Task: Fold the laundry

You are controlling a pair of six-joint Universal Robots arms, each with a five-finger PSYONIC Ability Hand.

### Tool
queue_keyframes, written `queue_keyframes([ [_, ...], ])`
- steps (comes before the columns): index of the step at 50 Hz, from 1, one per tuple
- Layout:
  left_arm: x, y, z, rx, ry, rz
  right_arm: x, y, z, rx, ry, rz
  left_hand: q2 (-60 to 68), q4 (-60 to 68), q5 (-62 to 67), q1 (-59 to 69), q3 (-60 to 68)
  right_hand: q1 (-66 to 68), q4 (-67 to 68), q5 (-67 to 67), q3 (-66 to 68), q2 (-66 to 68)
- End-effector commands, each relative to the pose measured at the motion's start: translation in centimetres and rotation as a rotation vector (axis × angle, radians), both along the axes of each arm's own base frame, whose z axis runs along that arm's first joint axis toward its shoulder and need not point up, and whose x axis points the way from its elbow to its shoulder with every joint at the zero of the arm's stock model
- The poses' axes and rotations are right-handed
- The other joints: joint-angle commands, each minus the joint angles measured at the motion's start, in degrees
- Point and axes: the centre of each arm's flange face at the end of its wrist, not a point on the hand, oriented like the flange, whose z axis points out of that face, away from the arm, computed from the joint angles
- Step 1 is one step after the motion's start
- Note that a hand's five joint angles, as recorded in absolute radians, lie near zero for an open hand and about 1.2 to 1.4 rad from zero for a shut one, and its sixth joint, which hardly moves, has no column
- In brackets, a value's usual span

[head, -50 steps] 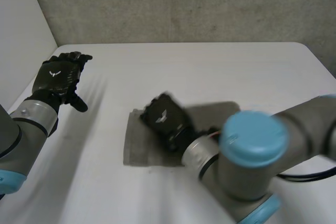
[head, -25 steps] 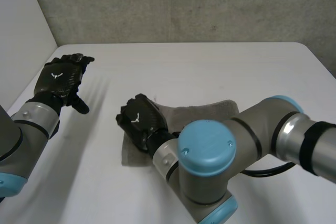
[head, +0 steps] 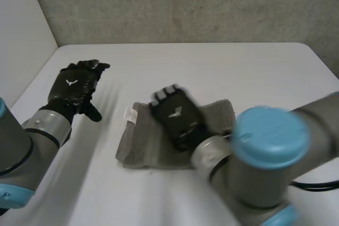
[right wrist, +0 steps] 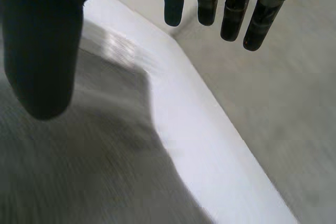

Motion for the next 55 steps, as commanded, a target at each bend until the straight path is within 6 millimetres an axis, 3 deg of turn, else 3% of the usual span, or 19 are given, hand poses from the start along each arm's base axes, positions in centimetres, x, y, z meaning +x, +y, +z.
queue_keyframes([
  [1, -2.3, 2.0, -0.1, 0.0, -0.004, -0.091, -6.6, -2.9, -0.7, 0.166, -0.047, -0.22, 0.6, 0.4, -1.8, -0.3, 0.5, -2.4, -3.5, -3.4, -2.2, -3.3],
  [6, -3.5, 2.4, -1.6, 0.035, -0.027, -0.131, -10.0, -3.0, -4.0, 0.297, -0.007, -0.299, 0.8, 0.6, -1.6, -0.1, 0.7, -2.4, -3.5, -3.4, -2.2, -3.3],
  [9, -4.6, 2.6, -3.5, 0.085, -0.048, -0.155, -10.9, -3.4, -4.6, 0.318, -0.001, -0.331, 0.8, 0.6, -1.6, -0.1, 0.7, -2.4, -3.5, -3.4, -2.2, -3.3],
  [16, -5.1, 2.3, -7.4, 0.16, -0.143, -0.172, -12.1, -4.2, -6.3, 0.333, -0.005, -0.379, 0.8, 0.6, -1.6, -0.1, 0.7, 25.2, 24.1, 24.2, 25.4, 24.2],
  [17, -5.1, 2.3, -7.5, 0.16, -0.144, -0.172, -12.1, -4.2, -6.3, 0.333, -0.005, -0.379, 0.8, 0.6, -1.6, -0.1, 0.7, 25.3, 24.1, 24.2, 25.5, 24.3],
  [19, -5.0, 2.3, -7.7, 0.143, -0.189, -0.179, -12.0, -4.8, -6.7, 0.305, -0.022, -0.38, 0.8, 0.6, -1.6, -0.1, 0.7, 61.4, 60.3, 60.4, 61.6, 60.4],
  [23, -4.9, 2.5, -7.2, 0.127, -0.197, -0.174, -11.6, -5.7, -6.1, 0.243, -0.044, -0.376, 0.8, 0.6, -1.6, -0.1, 0.7, 67.6, 66.5, 66.6, 67.8, 66.7],
  [28, -4.7, 2.9, -5.1, 0.077, -0.176, -0.155, -10.3, -7.5, -3.5, 0.141, -0.07, -0.358, 0.6, 0.4, -1.8, -0.2, 0.5, 67.6, 66.5, 66.6, 67.8, 66.7],
  [30, -4.5, 3.0, -3.7, 0.042, -0.164, -0.133, -7.8, -6.5, -2.0, 0.124, -0.08, -0.281, 0.6, 0.4, -1.8, -0.2, 0.5, 67.6, 66.5, 66.6, 67.8, 66.7],
  [31, -4.5, 3.0, -3.7, 0.042, -0.164, -0.133, -7.8, -6.5, -2.0, 0.124, -0.08, -0.28, 0.6, 0.4, -1.8, -0.2, 0.5, 67.6, 66.5, 66.6, 67.8, 66.7],
  [33, -4.0, 3.0, -2.3, 0.006, -0.153, -0.103, -4.0, -4.6, -0.4, 0.099, -0.093, -0.159, 0.6, 0.4, -1.8, -0.3, 0.5, 67.6, 66.5, 66.6, 67.8, 66.7],
  [34, -4.0, 3.0, -2.3, 0.006, -0.153, -0.103, -4.0, -4.6, -0.4, 0.099, -0.094, -0.159, 0.6, 0.4, -1.8, -0.3, 0.5, 67.6, 66.5, 66.6, 67.8, 66.7],
  [35, -3.7, 2.9, -1.5, -0.016, -0.144, -0.08, -2.2, -3.5, -0.2, 0.097, -0.091, -0.1, 0.6, 0.4, -1.8, -0.3, 0.5, 67.6, 66.5, 66.6, 67.8, 66.7],
  [39, -2.9, 2.4, -0.5, -0.042, -0.135, -0.027, 2.9, 0.1, 0.2, 0.098, -0.093, 0.069, 0.6, 0.4, -1.8, -0.3, 0.5, 67.6, 66.5, 66.6, 67.8, 66.7],
  [40, -2.3, 2.1, -0.2, -0.046, -0.132, 0.004, 2.9, 0.1, 0.2, 0.098, -0.093, 0.069, 0.6, 0.4, -1.8, -0.3, 0.5, 67.6, 66.5, 66.6, 67.8, 66.7],
  [44, -0.9, 1.1, 0.4, -0.058, -0.124, 0.064, 6.4, 2.8, -1.9, 0.119, -0.071, 0.178, 0.6, 0.4, -1.8, -0.3, 0.5, 67.6, 66.5, 66.6, 67.8, 66.7],
  [47, -0.5, 0.9, 0.3, -0.049, -0.116, 0.076, 7.8, 4.4, -3.4, 0.134, -0.054, 0.233, 0.6, 0.4, -1.8, -0.3, 0.5, 67.6, 66.5, 66.6, 67.8, 66.7],
  [54, -0.4, 0.8, 0.1, -0.037, -0.103, 0.082, 8.5, 4.4, -4.4, 0.141, -0.045, 0.234, 0.6, 0.4, -1.8, -0.3, 0.5, 67.6, 66.5, 66.6, 67.8, 66.7],
  [55, -0.4, 0.9, 0.1, -0.034, -0.101, 0.08, 8.4, 4.3, -4.2, 0.141, -0.046, 0.225, 0.6, 0.4, -1.8, -0.3, 0.5, 53.8, 52.7, 52.8, 54.1, 52.9],
])
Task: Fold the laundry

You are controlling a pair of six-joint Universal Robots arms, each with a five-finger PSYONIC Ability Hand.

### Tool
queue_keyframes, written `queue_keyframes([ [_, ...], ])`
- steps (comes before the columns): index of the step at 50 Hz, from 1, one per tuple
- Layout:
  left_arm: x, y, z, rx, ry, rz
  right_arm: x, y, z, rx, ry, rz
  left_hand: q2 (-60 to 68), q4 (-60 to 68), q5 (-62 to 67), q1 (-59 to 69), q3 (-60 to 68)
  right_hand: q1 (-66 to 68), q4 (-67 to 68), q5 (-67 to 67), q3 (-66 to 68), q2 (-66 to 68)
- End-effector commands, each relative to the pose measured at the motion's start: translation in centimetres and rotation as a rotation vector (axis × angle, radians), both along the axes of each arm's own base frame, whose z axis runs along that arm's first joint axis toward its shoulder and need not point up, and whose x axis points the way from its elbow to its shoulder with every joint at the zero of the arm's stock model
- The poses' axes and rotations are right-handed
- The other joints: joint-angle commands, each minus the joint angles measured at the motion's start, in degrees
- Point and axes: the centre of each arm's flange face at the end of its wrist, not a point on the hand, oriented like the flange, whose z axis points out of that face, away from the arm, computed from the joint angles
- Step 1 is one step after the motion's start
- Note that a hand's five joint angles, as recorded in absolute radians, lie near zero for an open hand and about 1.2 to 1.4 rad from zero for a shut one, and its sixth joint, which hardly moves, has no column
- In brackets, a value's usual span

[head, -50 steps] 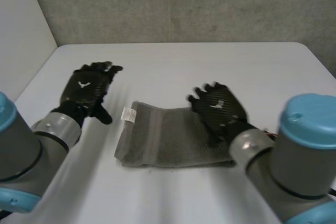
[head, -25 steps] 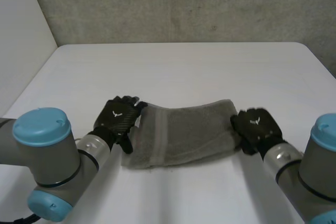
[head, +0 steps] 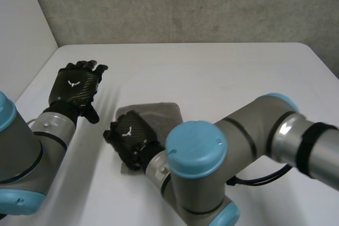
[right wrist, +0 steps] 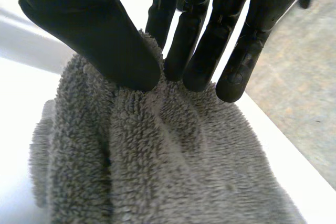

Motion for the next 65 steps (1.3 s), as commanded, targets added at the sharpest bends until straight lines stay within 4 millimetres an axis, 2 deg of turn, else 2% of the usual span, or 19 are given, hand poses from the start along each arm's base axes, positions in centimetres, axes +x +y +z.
queue_keyframes([
  [1, 0.0, 0.0, -0.3, 0.015, 0.013, -0.001, 0.1, -0.4, -0.3, 0.001, 0.007, -0.033, 0.6, 0.4, -1.8, -0.3, 0.5, -14.1, -32.4, -30.3, -31.9, -31.4],
  [2, 0.0, 0.1, -0.3, 0.018, 0.017, -0.005, 0.1, -0.4, -0.3, 0.001, 0.007, -0.034, 0.6, 0.4, -1.8, -0.3, 0.5, -14.4, -32.7, -30.6, -32.2, -31.7],
  [3, -0.1, 0.1, -0.3, 0.017, 0.022, -0.009, -0.4, -0.7, 0.6, -0.005, 0.005, -0.073, 0.6, 0.4, -1.8, -0.3, 0.5, -32.8, -51.2, -49.1, -50.7, -50.2],
  [5, -0.2, 0.1, -0.2, 0.017, 0.032, -0.013, -0.8, -0.9, 1.6, -0.014, -0.005, -0.116, 0.6, 0.4, -1.8, -0.3, 0.5, -39.5, -57.9, -55.8, -57.4, -56.9],
  [7, -0.4, 0.2, -0.1, 0.017, 0.043, -0.018, -1.4, -1.5, 2.8, -0.022, -0.024, -0.175, 0.6, 0.4, -1.8, -0.3, 0.5, -40.0, -58.4, -56.3, -57.9, -57.4],
  [9, -0.5, 0.2, 0.1, 0.017, 0.061, -0.021, -3.5, -4.1, 4.1, 0.01, -0.065, -0.313, 0.6, 0.4, -1.8, -0.3, 0.5, -40.0, -58.4, -56.3, -57.9, -57.4],
  [12, -0.9, 0.3, 0.5, 0.028, 0.115, -0.031, -5.2, -5.9, 5.0, 0.09, -0.143, -0.39, 0.8, 0.6, -1.6, -0.1, 0.7, -40.0, -58.4, -56.3, -57.9, -57.4],
  [18, -2.6, 1.3, 1.4, 0.105, 0.194, -0.08, -6.8, -7.5, 5.1, 0.248, -0.209, -0.448, 0.9, 0.8, -1.5, 0.1, 0.8, -40.0, -58.4, -56.3, -57.9, -57.4],
  [23, -3.3, 1.4, -0.5, 0.255, 0.203, -0.077, -7.8, -8.8, 4.4, 0.39, -0.196, -0.451, 0.9, 0.8, -1.5, 0.1, 0.8, -40.0, -58.4, -56.3, -57.9, -57.4],
  [33, -4.0, 1.3, -7.1, 0.469, 0.117, -0.049, -7.0, -9.8, -0.8, 0.492, -0.098, -0.41, 0.8, 0.6, -1.6, -0.1, 0.7, -40.0, -58.4, -56.3, -57.9, -57.4],
  [41, -3.8, 1.5, -7.4, 0.473, 0.09, -0.053, -6.8, -10.1, -2.0, 0.395, 0.001, -0.378, 0.6, 0.4, -1.8, -0.3, 0.5, -40.0, -58.4, -56.3, -57.9, -57.4],
  [46, -3.9, 1.4, -4.3, 0.377, 0.096, -0.081, -7.3, -10.8, 0.3, 0.336, -0.028, -0.394, 0.6, 0.4, -1.8, -0.3, 0.5, -40.0, -58.4, -56.3, -57.9, -57.4],
  [49, -3.9, 1.2, -3.2, 0.345, 0.101, -0.085, -8.1, -11.2, 3.8, 0.273, -0.097, -0.416, 0.6, 0.4, -1.8, -0.3, 0.5, -40.0, -58.4, -56.3, -57.9, -57.4],
  [53, -3.4, 0.0, 2.0, 0.195, 0.162, -0.077, -10.0, -12.3, 8.7, 0.166, -0.199, -0.509, 0.6, 0.4, -1.8, -0.3, 0.5, -40.0, -58.4, -56.3, -57.9, -57.4],
  [56, -2.9, -0.5, 5.8, 0.103, 0.204, -0.069, -10.9, -12.6, 10.6, 0.123, -0.237, -0.554, 0.6, 0.4, -1.8, -0.2, 0.5, -40.0, -58.4, -56.3, -57.9, -57.4],
  [57, -2.9, -0.5, 5.8, 0.102, 0.204, -0.069, -11.8, -12.6, 12.3, 0.081, -0.273, -0.596, 0.6, 0.4, -1.8, -0.2, 0.5, -40.0, -58.4, -56.3, -57.9, -57.4],
  [58, -2.8, -0.4, 7.8, 0.064, 0.223, -0.073, -12.6, -12.5, 13.8, 0.047, -0.302, -0.638, 0.6, 0.4, -1.8, -0.2, 0.5, -40.0, -58.4, -56.3, -57.9, -57.4],
  [62, -1.9, 0.3, 13.4, 0.001, 0.255, -0.064, -13.8, -12.3, 15.9, -0.002, -0.346, -0.689, 0.6, 0.4, -1.8, -0.3, 0.5, -40.0, -58.4, -56.3, -57.9, -57.4],
  [65, -1.1, 0.3, 15.2, 0.001, 0.265, -0.042, -14.2, -11.8, 17.0, -0.018, -0.362, -0.699, 0.6, 0.4, -1.8, -0.3, 0.5, -40.0, -58.4, -56.3, -57.9, -57.4],
])
